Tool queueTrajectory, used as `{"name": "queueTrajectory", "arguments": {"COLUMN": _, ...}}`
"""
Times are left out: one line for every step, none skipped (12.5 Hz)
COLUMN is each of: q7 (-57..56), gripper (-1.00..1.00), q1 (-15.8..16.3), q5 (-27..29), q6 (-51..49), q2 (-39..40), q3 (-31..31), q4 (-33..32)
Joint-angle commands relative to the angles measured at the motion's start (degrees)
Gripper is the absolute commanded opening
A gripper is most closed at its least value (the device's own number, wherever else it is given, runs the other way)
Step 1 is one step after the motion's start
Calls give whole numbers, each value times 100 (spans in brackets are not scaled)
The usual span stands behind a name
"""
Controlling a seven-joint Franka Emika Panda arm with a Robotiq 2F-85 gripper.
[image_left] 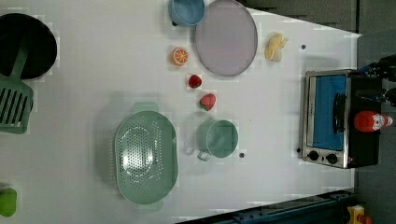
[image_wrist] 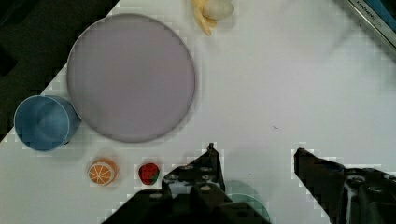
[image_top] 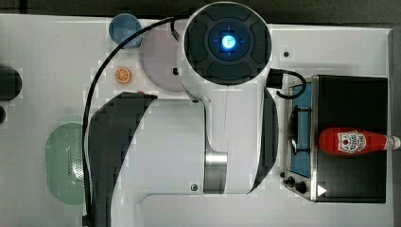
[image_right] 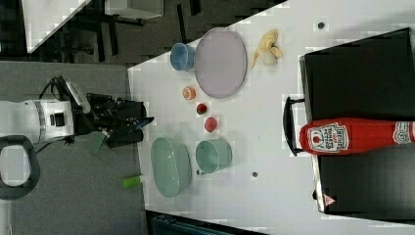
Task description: Pick Ketchup from oven and place it on table.
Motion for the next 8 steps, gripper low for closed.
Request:
{"name": "queueTrajectory", "arguments": {"q7": -288, "gripper": 58, "q1": -215, "q5": -18, "q6": -1233, "q2": -2843, "q3": -29, "q4": -1789}}
{"name": "queueTrajectory", "arguments": {"q7": -288, "gripper": 84, "q1": -217, "q5": -18, "q6": -1232, "q2": -2836, "q3": -58, "q4": -1793}}
{"name": "queueTrajectory", "arguments": {"q7": -288, "gripper": 100, "q1": -222, "q5": -21, "q6": -1206, "q2": -2822, "q3": -100, "q4": -1801}}
{"name": "queueTrajectory", "arguments": {"q7": -288, "gripper": 100, "q1": -251, "q5": -22, "q6": -1122, "q2": -2747, "q3": -208, "q4": -1810}}
{"name": "queueTrajectory", "arguments": {"q7": -288, "gripper": 100, "q1": -287, "q5": -22, "q6": -1106, "q2": -2633, "q3": -353, "q4": -1810}}
{"name": "queueTrajectory", "arguments": {"q7": -288, "gripper": 100, "q1": -312, "q5": -22, "q6": -1106, "q2": -2543, "q3": -487, "q4": -1809}}
{"name": "queueTrajectory", "arguments": {"q7": -289, "gripper": 100, "q1": -346, "q5": -24, "q6": -1104, "q2": -2449, "q3": -638, "q4": -1807}}
{"name": "queueTrajectory", "arguments": {"q7": -289, "gripper": 100, "q1": -383, "q5": -25, "q6": -1041, "q2": -2347, "q3": -806, "q4": -1802}}
